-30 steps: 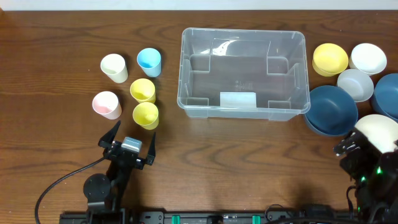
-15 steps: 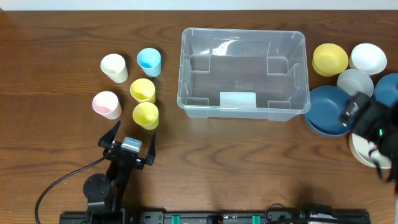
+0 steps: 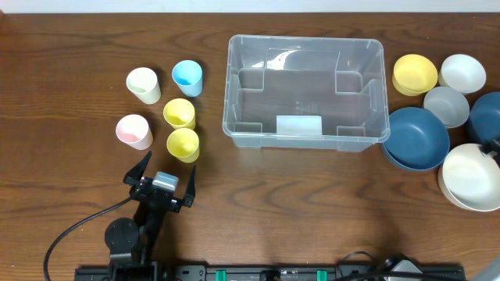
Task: Pack container
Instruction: 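Move the right gripper to the cream bowl at the right edge and grasp its rim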
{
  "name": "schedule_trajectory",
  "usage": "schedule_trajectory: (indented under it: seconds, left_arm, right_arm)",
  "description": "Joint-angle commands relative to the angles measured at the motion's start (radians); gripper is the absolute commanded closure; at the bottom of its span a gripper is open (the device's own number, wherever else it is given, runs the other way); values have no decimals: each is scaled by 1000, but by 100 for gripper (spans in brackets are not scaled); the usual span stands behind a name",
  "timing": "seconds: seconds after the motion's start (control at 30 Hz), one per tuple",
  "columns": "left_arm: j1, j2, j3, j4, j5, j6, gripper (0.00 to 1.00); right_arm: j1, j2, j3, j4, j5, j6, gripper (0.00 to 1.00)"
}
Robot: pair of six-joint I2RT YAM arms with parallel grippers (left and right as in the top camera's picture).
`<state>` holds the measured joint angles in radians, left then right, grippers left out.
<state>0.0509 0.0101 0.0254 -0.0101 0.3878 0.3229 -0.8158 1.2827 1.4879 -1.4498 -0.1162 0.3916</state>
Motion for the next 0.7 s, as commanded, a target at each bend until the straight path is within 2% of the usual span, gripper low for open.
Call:
schedule_trajectory:
  seconds: [0.0, 0.13, 0.33, 0.67]
  left_arm:
    - [4, -6, -21, -32, 3, 16, 2]
    - [4, -6, -21, -32, 3, 16, 2]
    - [4, -6, -21, -32, 3, 16, 2]
    - [4, -6, -21, -32, 3, 16, 2]
  right_arm:
    - [-130, -14, -87, 26, -102, 20, 1]
    - [-217, -14, -261, 159, -101, 43, 1]
    - [-234, -13, -505, 412, -102, 63, 1]
    - [-234, 29, -589, 568, -86, 157, 1]
